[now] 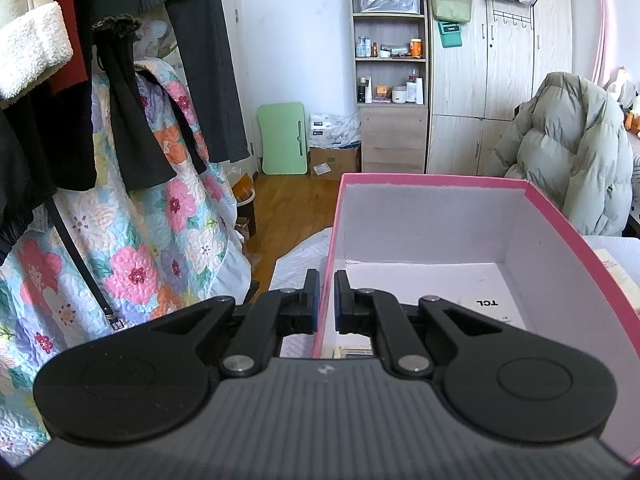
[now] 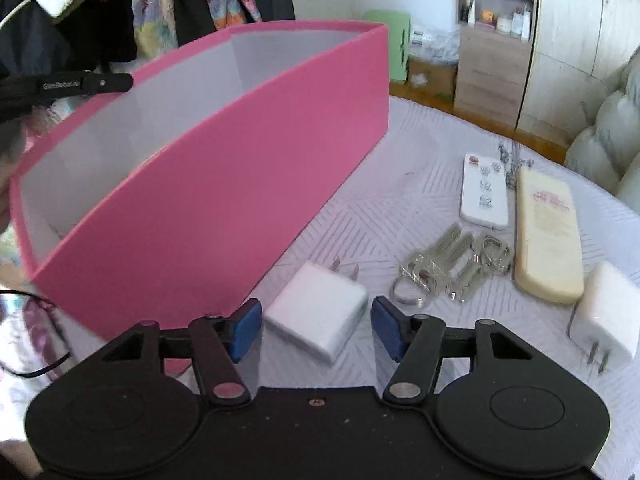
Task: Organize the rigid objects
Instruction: 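Move the right gripper back to the table and grasp a white square charger, then carry the white charger into the pink box and open the right gripper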
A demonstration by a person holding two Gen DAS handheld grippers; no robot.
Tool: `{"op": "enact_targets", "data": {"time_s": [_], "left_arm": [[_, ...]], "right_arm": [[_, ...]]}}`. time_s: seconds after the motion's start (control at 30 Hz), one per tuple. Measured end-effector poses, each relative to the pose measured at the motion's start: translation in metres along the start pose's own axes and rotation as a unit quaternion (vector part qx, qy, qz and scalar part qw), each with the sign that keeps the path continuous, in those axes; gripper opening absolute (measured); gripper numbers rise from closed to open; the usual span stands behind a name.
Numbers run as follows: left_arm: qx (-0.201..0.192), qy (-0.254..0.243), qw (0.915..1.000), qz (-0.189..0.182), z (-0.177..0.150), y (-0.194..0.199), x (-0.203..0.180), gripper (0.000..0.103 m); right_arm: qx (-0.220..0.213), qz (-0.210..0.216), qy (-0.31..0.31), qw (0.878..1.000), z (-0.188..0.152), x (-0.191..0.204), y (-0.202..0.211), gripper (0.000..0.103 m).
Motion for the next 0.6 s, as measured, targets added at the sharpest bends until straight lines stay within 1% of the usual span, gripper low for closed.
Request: {"op": "enact_targets", "data": {"time_s": [0.03, 0.1, 0.17, 0.23, 0.37, 0.5, 0.53, 0.6], "left_arm": [[0.000, -0.002, 1.0000, 0.000, 0.000, 0.000, 0.000, 0.006], [0.001, -0.002, 1.0000, 0.001, -0.001, -0.001, 0.000, 0.006], [0.000, 0.000, 1.0000, 0.001, -0.001, -0.001, 0.002, 0.006], [-0.001, 0.001, 1.0000, 0.000, -0.001, -0.001, 0.001, 0.006], [0.001, -0.003, 1.0000, 0.002, -0.001, -0.001, 0.001, 0.006], [0.008, -0.001, 0.9999, 0.006, 0.000, -0.002, 0.000, 0.006], [0.008, -0.002, 0.9999, 0.006, 0.000, -0.002, -0.001, 0.006], [0.007, -0.001, 0.9999, 0.008, 0.000, -0.003, 0.000, 0.005]], "right_arm": [[-0.003, -0.009, 0.016, 1.000, -0.001, 0.004, -0.003, 0.067], [-0.007, -0.015, 0.026, 1.000, -0.001, 0.007, -0.002, 0.062], [-0.008, -0.010, 0.007, 1.000, -0.001, 0.003, 0.002, 0.062], [-0.019, -0.005, -0.012, 1.000, 0.001, -0.004, 0.011, 0.062], [-0.052, 0.006, -0.039, 0.998, 0.010, -0.013, 0.037, 0.062], [-0.098, 0.000, -0.031, 0.995, 0.027, -0.006, 0.064, 0.062], [-0.112, 0.003, -0.029, 0.993, 0.033, -0.003, 0.070, 0.062], [-0.135, 0.022, -0.024, 0.990, 0.050, 0.005, 0.081, 0.062]]}}
Point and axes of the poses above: each gripper's, at about its wrist camera, not at the fingertips, and y roughly against the way its jaws point, x to its left, z to its top, the point moved 2 cm from there along -y, roughly the way its jaws point, and after that the axes turned 10 degrees about -x, right-handed, at the moved point
